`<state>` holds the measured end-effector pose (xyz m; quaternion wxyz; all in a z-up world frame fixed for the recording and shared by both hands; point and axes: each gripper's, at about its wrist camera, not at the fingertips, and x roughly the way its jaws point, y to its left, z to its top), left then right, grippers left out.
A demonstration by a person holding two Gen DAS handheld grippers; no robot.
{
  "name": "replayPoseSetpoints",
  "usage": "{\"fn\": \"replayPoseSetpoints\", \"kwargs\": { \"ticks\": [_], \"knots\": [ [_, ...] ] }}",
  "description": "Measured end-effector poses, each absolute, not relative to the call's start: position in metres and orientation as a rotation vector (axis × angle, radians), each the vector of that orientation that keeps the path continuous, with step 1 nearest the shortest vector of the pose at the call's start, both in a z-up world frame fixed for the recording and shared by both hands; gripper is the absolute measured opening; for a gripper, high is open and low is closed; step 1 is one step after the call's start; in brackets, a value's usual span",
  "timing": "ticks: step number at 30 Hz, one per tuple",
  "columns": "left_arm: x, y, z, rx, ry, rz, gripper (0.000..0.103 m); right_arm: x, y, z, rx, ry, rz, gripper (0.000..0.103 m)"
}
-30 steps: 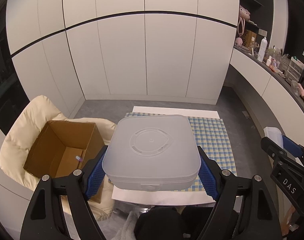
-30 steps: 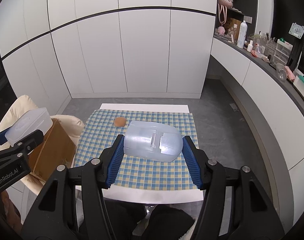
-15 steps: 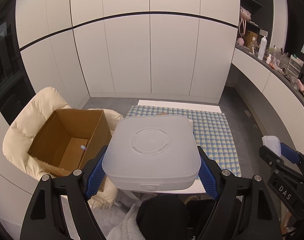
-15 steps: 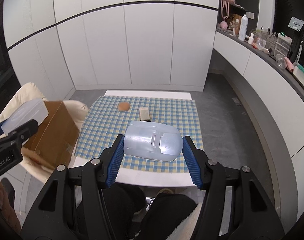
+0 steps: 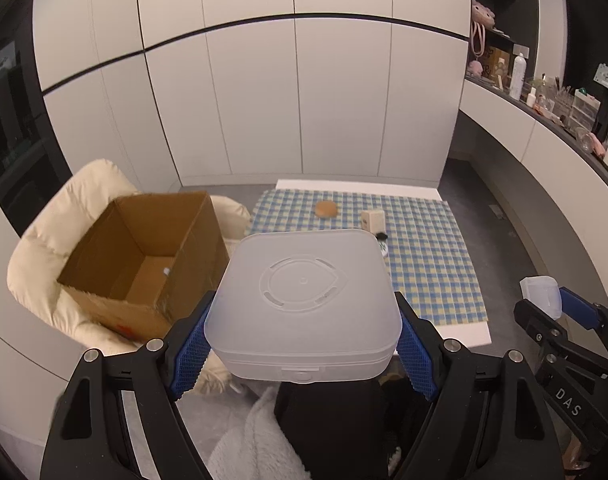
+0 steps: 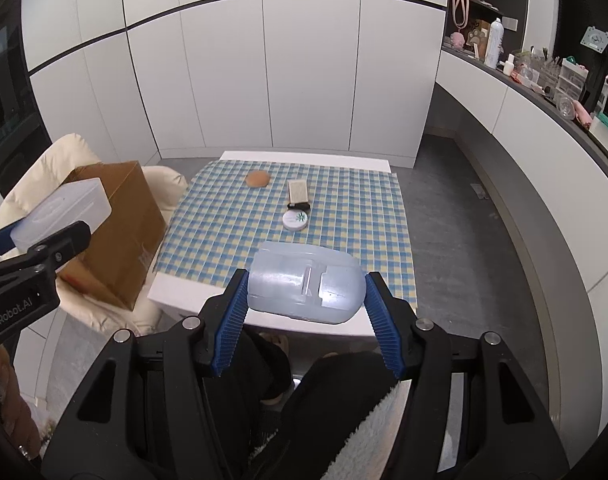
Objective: Organize objects
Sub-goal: 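Carry the clear lid with the left gripper while the right gripper carries the case back from the table, then carry the lid with the left gripper while the right gripper carries the case toward the cardboard box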
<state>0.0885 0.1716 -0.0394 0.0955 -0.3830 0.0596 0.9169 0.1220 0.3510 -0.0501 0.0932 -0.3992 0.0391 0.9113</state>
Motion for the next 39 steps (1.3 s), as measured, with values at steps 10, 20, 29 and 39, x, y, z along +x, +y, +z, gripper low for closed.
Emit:
{"fn": "replayPoseSetpoints", "kwargs": {
  "ticks": [10, 20, 29, 39],
  "knots": [
    [0.13, 0.145, -0.06, -1.199, 0.169, 2.703, 0.082, 0.168, 0.354, -0.05, -1.175, 0.099, 2.677, 0.06],
    [0.137, 0.143, -0.043, -1.141, 0.171, 2.715, 0.082, 0.178, 0.352, -0.041, -1.144, 0.079, 2.684, 0.06],
    [0.13, 0.144, -0.042, -1.156, 0.171, 2.706, 0.082, 0.177, 0.353, -0.041, -1.153, 0.075, 2.682, 0.061],
    [0.13, 0.137, -0.045, -1.172, 0.156, 2.706, 0.082, 0.175, 0.347, -0.042, -1.162, 0.057, 2.691, 0.06]
  ]
}}
